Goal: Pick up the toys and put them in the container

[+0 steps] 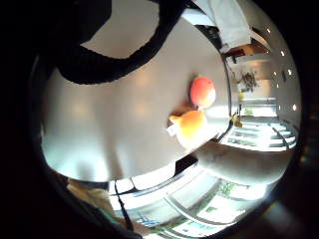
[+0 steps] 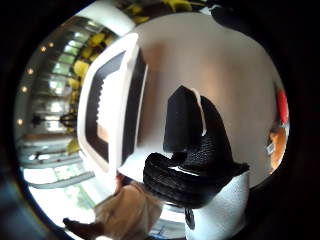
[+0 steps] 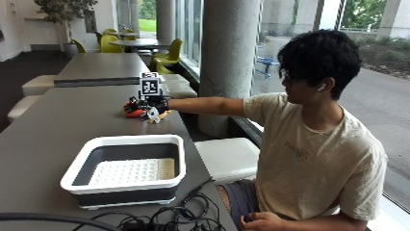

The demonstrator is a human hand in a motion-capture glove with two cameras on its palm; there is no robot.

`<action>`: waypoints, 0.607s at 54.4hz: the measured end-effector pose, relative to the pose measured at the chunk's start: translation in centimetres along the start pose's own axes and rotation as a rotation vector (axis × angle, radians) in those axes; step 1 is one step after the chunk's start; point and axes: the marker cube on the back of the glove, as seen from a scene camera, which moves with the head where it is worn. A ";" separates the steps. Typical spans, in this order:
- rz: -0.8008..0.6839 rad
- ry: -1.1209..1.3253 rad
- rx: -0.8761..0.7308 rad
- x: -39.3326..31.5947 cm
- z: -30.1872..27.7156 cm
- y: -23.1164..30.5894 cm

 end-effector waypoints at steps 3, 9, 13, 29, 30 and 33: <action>0.031 0.034 -0.003 1.6 0.3 -0.5; 0.056 0.105 -0.009 0.1 -1.1 -2.0; 0.051 0.111 -0.017 -1.4 -1.8 -2.9; 0.204 0.072 -0.100 4.9 -0.5 -5.0; 0.210 0.065 -0.103 5.3 -0.5 -5.1; 0.221 0.090 -0.103 6.9 -0.7 -5.6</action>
